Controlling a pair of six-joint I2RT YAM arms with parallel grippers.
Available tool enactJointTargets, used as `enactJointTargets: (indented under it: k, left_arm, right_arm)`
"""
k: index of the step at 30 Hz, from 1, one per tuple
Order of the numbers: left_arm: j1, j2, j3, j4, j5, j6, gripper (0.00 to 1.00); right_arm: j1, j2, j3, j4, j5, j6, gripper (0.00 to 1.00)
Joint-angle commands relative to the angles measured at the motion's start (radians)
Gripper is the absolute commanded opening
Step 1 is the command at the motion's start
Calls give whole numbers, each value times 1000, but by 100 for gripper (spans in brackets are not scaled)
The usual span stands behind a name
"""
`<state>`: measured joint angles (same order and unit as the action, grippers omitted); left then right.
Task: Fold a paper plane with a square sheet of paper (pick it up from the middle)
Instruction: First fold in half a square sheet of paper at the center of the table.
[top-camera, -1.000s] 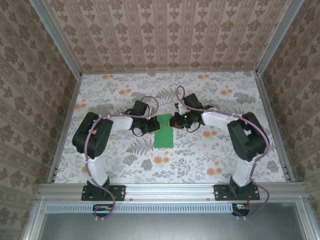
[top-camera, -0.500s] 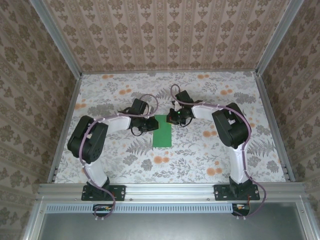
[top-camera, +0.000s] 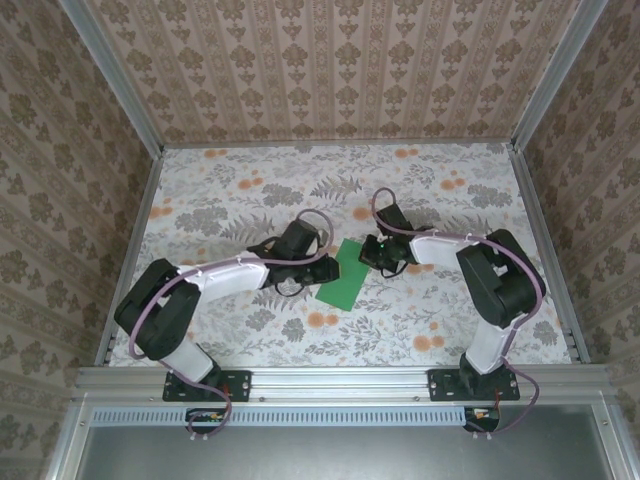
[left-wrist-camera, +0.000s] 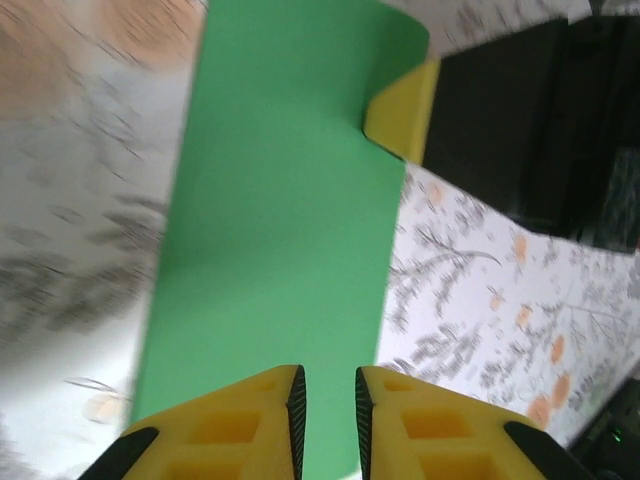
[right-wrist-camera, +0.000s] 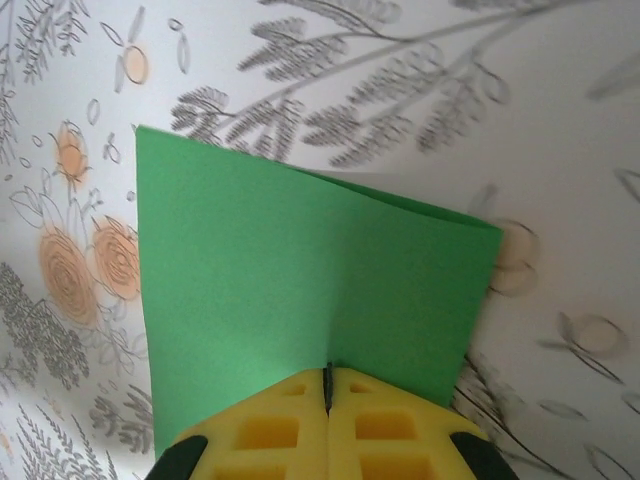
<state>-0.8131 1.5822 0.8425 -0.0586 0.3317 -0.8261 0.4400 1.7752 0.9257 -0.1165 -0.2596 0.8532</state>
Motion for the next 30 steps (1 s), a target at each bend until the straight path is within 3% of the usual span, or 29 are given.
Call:
enactJointTargets:
  k: [1, 4, 9, 22, 30]
  left_arm:
    - [-66, 46, 18, 69, -9, -95, 21]
    - [-94, 102, 41, 51, -14, -112, 17]
    - [-91, 155, 76, -69, -71, -119, 11]
    - [10, 182, 68, -227, -123, -37, 8]
    - [24, 112, 109, -203, -85, 40, 8]
  right_arm:
    - [-12, -32, 3, 15, -57, -29, 0]
    - [-12, -4, 43, -10, -130, -92, 0]
    - [-23, 19, 51, -13, -123, -90, 0]
    - [-33, 73, 82, -41, -117, -95, 0]
    - [-31, 22, 30, 50, -267, -134, 0]
